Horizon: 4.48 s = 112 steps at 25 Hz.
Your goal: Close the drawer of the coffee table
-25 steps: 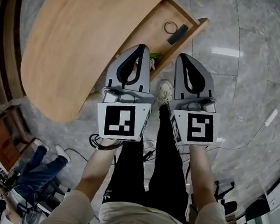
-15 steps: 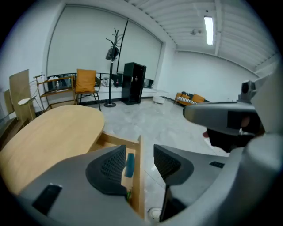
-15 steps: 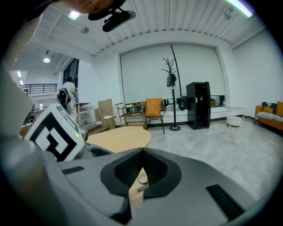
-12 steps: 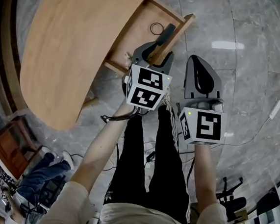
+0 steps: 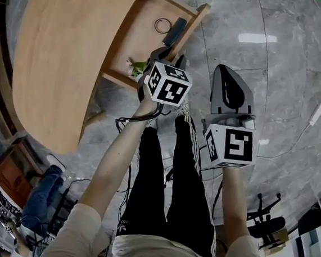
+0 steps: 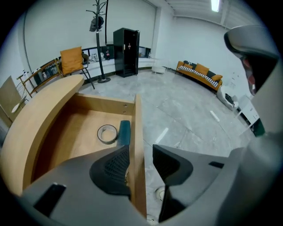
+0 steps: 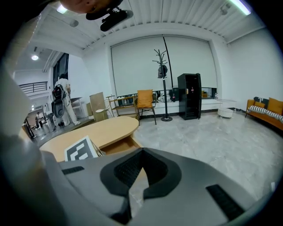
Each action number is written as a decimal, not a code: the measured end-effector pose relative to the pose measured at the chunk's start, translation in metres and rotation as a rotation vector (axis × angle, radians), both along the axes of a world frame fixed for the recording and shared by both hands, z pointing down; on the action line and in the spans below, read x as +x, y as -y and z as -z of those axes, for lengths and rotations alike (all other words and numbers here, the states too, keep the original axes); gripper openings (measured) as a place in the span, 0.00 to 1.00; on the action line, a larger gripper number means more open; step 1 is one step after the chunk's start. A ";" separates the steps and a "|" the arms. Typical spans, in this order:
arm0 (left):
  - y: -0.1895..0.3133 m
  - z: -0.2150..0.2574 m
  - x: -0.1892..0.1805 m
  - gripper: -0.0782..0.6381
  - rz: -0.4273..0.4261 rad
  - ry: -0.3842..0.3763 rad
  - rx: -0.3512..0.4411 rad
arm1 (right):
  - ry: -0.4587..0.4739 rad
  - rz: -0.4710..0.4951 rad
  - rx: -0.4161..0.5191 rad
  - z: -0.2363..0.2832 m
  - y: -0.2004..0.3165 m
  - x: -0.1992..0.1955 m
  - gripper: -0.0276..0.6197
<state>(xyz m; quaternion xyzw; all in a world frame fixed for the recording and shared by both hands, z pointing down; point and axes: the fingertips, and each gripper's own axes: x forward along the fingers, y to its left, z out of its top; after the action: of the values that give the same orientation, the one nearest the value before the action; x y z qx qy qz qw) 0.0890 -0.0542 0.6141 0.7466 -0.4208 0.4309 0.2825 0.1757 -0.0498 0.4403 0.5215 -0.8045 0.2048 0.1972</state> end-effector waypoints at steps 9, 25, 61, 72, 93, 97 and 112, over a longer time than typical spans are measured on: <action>0.003 -0.011 -0.001 0.22 0.024 0.061 -0.030 | 0.012 0.015 -0.014 -0.007 0.005 -0.002 0.05; 0.008 0.027 -0.013 0.21 0.036 0.061 0.008 | -0.001 0.060 -0.025 0.007 0.007 -0.010 0.05; 0.058 0.073 -0.120 0.20 0.556 -0.006 0.153 | -0.014 0.215 -0.027 0.004 0.025 -0.065 0.05; -0.009 0.042 -0.136 0.12 1.279 -0.106 0.141 | -0.036 0.309 -0.036 0.002 0.010 -0.080 0.05; -0.005 0.015 -0.177 0.12 1.362 0.031 0.401 | -0.071 0.466 -0.075 -0.040 0.009 -0.107 0.05; -0.001 0.014 -0.190 0.12 1.372 0.038 0.486 | -0.047 0.488 -0.048 -0.037 0.014 -0.120 0.05; 0.020 0.011 -0.224 0.12 1.192 0.121 0.678 | 0.039 0.550 0.008 -0.044 0.014 -0.145 0.05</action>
<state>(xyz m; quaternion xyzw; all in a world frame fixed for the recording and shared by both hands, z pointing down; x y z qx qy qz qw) -0.1354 -0.0737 0.6026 0.4094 -0.8863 0.0876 0.1982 0.0311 -0.0641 0.4844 0.2802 -0.9203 0.1502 0.2280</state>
